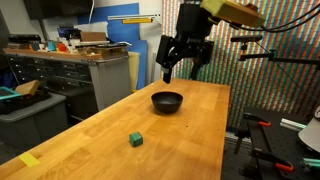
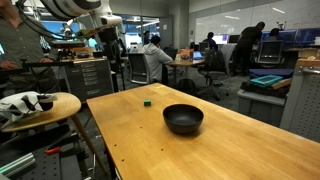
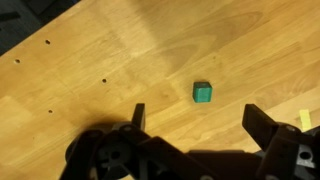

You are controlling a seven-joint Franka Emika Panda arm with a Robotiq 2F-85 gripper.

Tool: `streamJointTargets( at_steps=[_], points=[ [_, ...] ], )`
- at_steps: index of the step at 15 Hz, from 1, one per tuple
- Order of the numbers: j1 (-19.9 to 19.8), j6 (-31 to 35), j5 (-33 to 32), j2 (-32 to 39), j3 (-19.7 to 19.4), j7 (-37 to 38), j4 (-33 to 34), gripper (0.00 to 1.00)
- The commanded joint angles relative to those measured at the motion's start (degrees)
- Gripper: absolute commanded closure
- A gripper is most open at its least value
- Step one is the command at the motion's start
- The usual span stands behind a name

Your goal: Put the green cube inside the black bowl

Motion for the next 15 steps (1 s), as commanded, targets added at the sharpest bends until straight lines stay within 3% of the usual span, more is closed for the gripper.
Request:
streamJointTargets(
  at_steps=[1, 4, 15],
  points=[
    [0.39, 0.6, -9.09, 6.08, -1.48, 2.23, 5.03, 0.0],
    [1.68, -0.18, -11.77, 10.87, -3.44, 1.67, 9.21, 0.0],
    [8.46, 4.45, -8.38, 27.6, -10.67, 0.0, 20.94, 0.0]
  ],
)
